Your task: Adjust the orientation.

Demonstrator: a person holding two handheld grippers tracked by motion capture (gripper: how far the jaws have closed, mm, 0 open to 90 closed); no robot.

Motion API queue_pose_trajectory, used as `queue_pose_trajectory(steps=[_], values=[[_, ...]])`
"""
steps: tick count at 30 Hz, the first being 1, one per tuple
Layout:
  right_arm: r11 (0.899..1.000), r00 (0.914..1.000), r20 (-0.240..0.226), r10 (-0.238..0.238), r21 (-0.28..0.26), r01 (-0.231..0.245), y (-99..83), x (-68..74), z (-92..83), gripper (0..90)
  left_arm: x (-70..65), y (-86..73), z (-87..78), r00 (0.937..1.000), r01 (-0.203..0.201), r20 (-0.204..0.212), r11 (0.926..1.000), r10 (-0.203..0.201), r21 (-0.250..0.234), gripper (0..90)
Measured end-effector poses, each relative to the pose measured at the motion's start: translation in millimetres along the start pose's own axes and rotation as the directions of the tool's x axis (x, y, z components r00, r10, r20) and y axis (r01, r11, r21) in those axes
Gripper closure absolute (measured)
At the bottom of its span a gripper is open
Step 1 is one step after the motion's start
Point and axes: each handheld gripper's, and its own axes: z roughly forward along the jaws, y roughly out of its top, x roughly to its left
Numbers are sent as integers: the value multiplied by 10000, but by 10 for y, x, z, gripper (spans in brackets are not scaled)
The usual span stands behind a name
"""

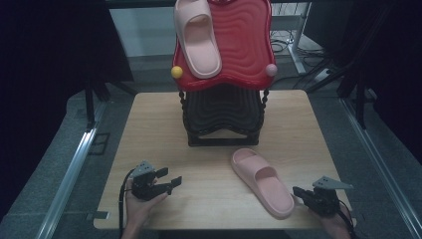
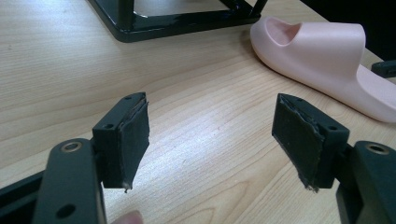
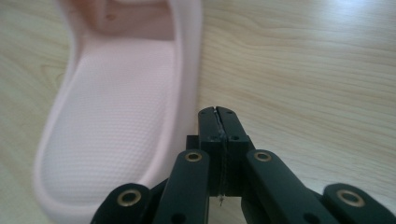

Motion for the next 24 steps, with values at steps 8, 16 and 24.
queue_pose_trajectory(steps=[8, 16, 24], values=[[9974, 9962, -595, -636, 290, 654, 13, 184, 62, 897, -5, -2, 9, 10000, -14, 27, 10000, 14, 29, 276], [9904, 9820, -1402, -1265, 379, 1330, 71, 431, 150, 898, 3, -1, -2, 10000, 5, 15, 10000, -5, 1, 276], [9786, 9546, -2312, -1879, 385, 2019, 198, 847, 351, 898, 4, 0, -4, 10000, -9, 26, 10000, 9, 10, 275]])
